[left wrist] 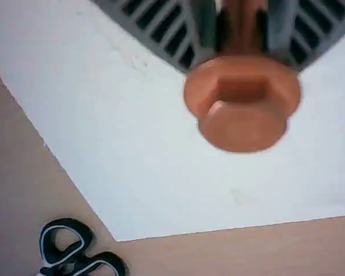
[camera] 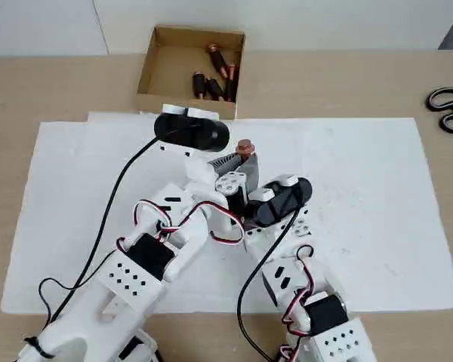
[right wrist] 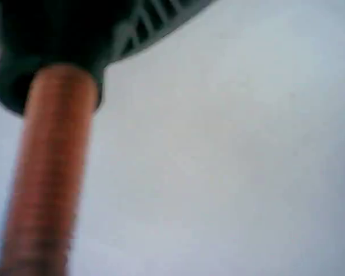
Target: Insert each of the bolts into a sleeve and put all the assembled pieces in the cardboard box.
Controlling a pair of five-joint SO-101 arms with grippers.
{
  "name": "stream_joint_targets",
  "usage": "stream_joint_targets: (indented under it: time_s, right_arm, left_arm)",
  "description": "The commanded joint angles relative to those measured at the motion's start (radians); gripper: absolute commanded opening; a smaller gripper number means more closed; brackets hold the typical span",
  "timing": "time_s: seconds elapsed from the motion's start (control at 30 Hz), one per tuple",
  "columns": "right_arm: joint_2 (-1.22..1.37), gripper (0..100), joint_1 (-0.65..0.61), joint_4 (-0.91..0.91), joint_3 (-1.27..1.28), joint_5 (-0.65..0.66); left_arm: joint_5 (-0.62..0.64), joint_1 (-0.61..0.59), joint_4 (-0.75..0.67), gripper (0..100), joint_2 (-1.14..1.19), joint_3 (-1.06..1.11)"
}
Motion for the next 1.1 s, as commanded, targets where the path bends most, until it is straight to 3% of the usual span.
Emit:
stream_joint_targets:
  time_s: [0.0,0.33,0.63,1.07]
  right_arm:
    - [-0.019,0.4,0.001,-0.021,-0.008,-0.009]
    - [-0.021,0.4,0.001,-0.019,-0.008,-0.009]
    - [-0.021,0.4,0.001,-0.019,-0.008,-0.009]
    - [-0.021,0.4,0.001,-0.019,-0.008,-0.009]
  left_arm:
    - [-0.011,0.000,-0.020,1,-0.035,-0.001]
    - [-0.038,0.000,-0.164,1,-0.037,0.094]
    - [-0.038,0.005,-0.161,1,-0.037,0.099]
    - [-0.032,0.006,-0.046,1,-0.037,0.099]
